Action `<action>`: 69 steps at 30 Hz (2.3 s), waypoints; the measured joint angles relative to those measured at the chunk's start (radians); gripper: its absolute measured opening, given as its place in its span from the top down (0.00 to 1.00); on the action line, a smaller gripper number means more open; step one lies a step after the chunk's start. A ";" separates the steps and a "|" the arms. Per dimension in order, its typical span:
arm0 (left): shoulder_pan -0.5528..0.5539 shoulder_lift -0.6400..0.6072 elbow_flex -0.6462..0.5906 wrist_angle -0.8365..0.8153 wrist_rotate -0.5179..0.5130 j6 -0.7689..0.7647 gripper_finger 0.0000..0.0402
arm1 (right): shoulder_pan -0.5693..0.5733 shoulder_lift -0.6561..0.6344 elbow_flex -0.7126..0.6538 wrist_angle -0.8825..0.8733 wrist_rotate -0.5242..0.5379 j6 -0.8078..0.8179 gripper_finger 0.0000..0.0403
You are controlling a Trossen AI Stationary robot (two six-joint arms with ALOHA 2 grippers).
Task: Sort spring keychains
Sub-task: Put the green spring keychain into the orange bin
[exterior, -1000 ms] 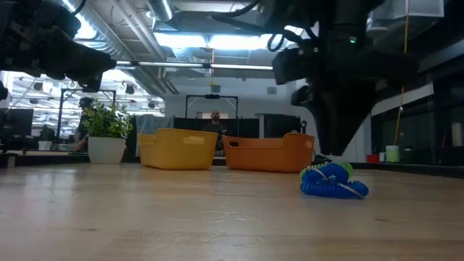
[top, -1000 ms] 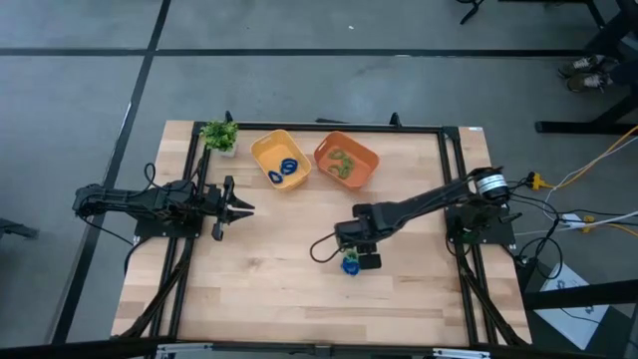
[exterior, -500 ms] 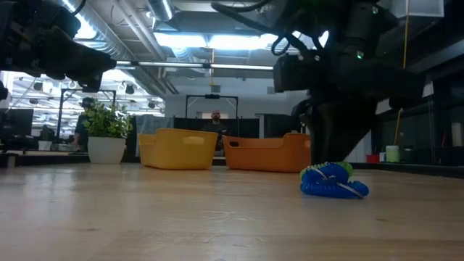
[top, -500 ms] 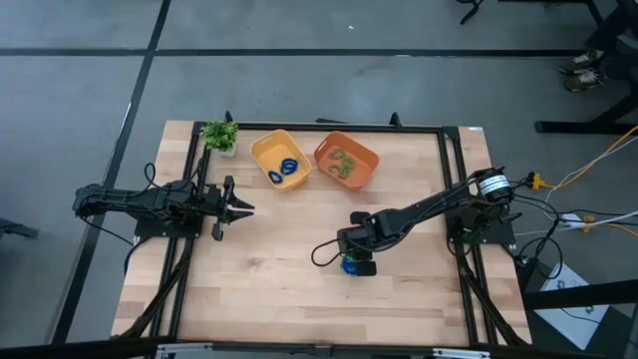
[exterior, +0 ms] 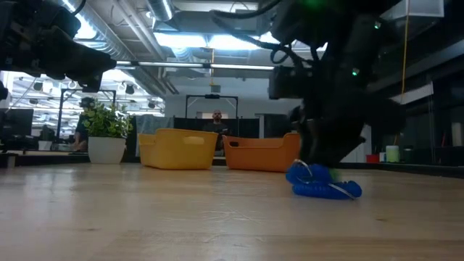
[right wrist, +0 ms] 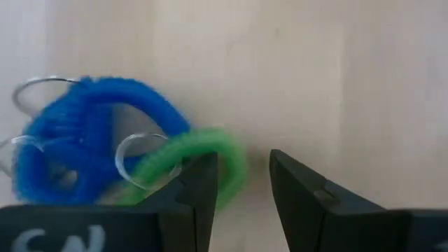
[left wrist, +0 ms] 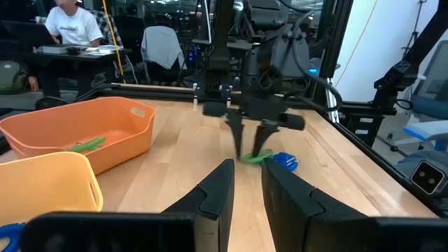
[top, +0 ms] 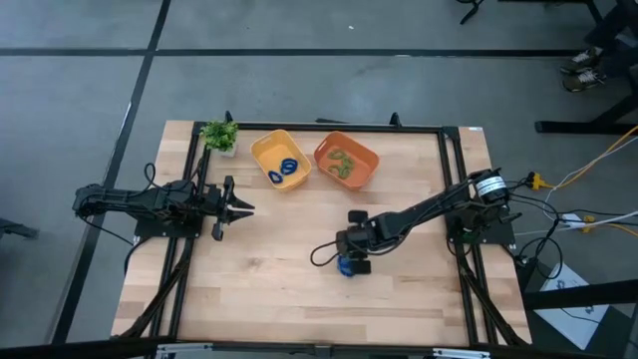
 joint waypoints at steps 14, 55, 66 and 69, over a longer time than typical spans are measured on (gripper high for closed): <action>0.000 0.000 0.000 0.000 0.000 0.000 0.83 | -0.009 0.000 -0.002 0.000 0.037 0.021 0.80; 0.000 0.000 0.000 0.000 0.000 0.000 0.82 | -0.098 -0.002 0.207 -0.181 -0.186 -0.134 0.78; 0.000 0.000 0.000 0.000 0.000 0.000 0.82 | -0.093 -0.002 0.216 -0.184 -0.183 -0.075 0.59; 0.000 0.000 0.000 0.000 0.000 0.000 0.83 | -0.094 -0.002 0.216 -0.190 -0.182 -0.081 0.58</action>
